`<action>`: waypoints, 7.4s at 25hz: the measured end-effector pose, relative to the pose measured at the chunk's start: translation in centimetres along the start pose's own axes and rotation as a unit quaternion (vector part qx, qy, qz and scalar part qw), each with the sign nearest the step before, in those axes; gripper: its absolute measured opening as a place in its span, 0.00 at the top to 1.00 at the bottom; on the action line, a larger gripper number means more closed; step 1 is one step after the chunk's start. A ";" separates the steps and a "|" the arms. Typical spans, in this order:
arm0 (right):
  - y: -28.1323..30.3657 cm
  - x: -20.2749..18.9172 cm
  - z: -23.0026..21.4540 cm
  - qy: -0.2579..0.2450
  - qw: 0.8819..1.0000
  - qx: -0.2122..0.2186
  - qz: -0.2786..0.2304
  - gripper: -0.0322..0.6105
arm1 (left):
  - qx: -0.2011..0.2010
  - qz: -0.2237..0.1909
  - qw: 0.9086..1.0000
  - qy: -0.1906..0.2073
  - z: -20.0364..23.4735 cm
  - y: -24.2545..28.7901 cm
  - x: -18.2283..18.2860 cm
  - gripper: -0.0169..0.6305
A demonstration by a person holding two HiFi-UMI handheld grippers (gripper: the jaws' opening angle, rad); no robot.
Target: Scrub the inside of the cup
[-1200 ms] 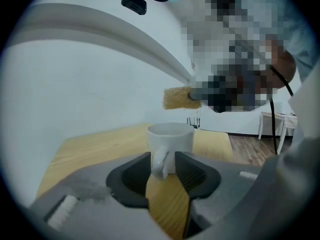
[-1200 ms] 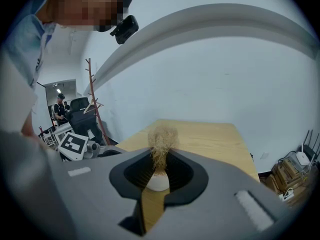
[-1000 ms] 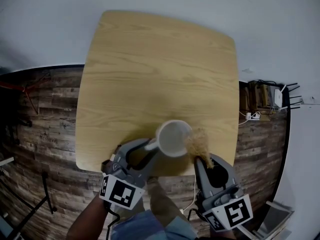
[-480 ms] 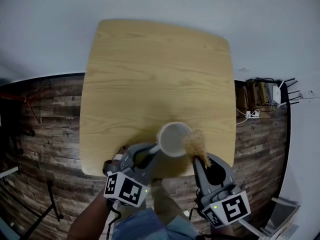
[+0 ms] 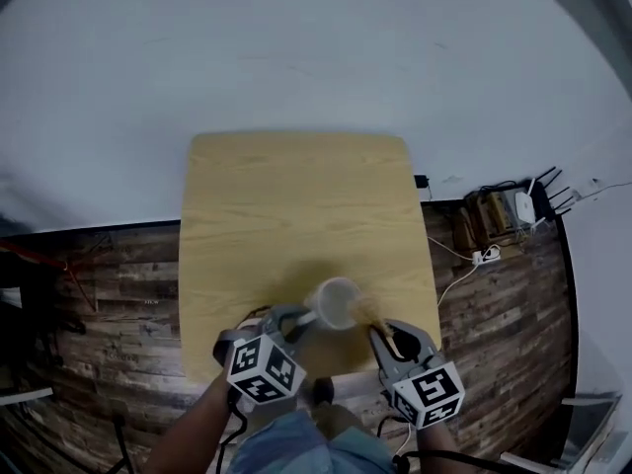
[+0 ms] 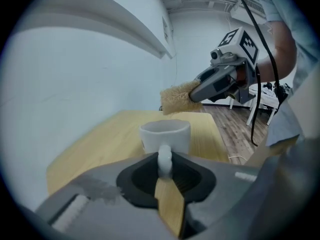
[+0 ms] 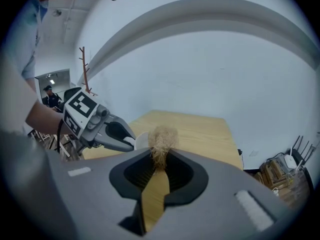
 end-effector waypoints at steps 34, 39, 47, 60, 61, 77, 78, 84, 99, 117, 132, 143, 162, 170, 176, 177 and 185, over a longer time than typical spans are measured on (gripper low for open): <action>8.1 -0.2 -0.3 -0.378 0.889 0.158 0.204 0.86 | 0.027 0.101 0.986 0.132 -0.2 -0.1 4.6 0.85; 9.3 -0.3 -0.6 -0.371 0.892 0.128 0.227 0.86 | 0.035 0.103 0.984 0.145 -0.1 -0.3 4.8 0.85; 9.1 -1.5 -0.5 -0.364 0.878 0.134 0.282 0.87 | 0.047 0.095 0.985 0.137 0.0 -0.3 5.1 0.85; 7.5 -1.4 1.1 -0.242 0.903 0.230 0.270 0.87 | 0.047 0.098 0.979 0.173 -0.4 0.0 5.6 0.86; 7.4 -1.1 1.1 -0.235 0.907 0.233 0.262 0.87 | 0.043 0.098 0.978 0.177 -0.5 0.0 5.5 0.86; 6.6 1.0 -2.3 -0.182 0.942 0.185 0.212 0.87 | 0.020 0.102 0.975 0.199 -0.8 0.1 5.7 0.86; 6.7 0.9 -2.5 -0.180 0.943 0.181 0.212 0.87 | 0.021 0.102 0.974 0.199 -0.8 0.1 5.8 0.86; 6.5 0.2 -3.3 -0.170 0.946 0.168 0.219 0.87 | 0.022 0.102 0.975 0.197 -0.7 -0.1 5.9 0.86; 5.7 -2.1 -0.6 -0.157 0.930 0.223 0.246 0.87 | 0.023 0.107 0.972 0.209 -0.7 0.3 6.0 0.86; 6.1 1.0 -3.7 -0.166 0.945 0.180 0.216 0.87 | 0.011 0.118 0.965 0.235 -0.9 0.3 6.3 0.86; 5.8 -3.5 -3.6 -0.141 0.940 0.182 0.252 0.87 | 0.024 0.115 0.967 0.227 -0.7 0.2 6.5 0.86; 4.2 -0.9 -0.8 -0.132 0.941 0.225 0.216 0.87 | 0.019 0.125 0.958 0.257 -1.3 0.6 6.9 0.86; 6.6 -0.5 -5.0 -0.167 0.950 0.155 0.215 0.87 | 0.015 0.132 0.953 0.273 -1.6 0.6 7.0 0.86; 7.1 -2.9 -4.4 -0.187 0.932 0.156 0.270 0.87 | 0.019 0.127 0.953 0.276 -1.5 0.7 7.5 0.86; 6.7 -4.0 -2.7 -0.155 0.921 0.219 0.281 0.87 | 0.020 0.124 0.954 0.274 -1.3 0.7 7.5 0.86; 6.6 -4.0 -2.3 -0.143 0.921 0.234 0.279 0.87 | 0.019 0.124 0.953 0.275 -1.4 0.7 7.5 0.86; 5.2 -1.3 -0.4 -0.061 0.925 0.297 0.230 0.88 | 0.020 0.115 0.954 0.275 -1.3 0.7 7.0 0.86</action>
Point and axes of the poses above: the fingertips, and each gripper's own axes: y forward along the fingers, z to its left, x out of its top, the point moved 1 cm from there along -y, backward along the fingers, and after that the axes turned 12 degrees about z, right-handed, at the moved point
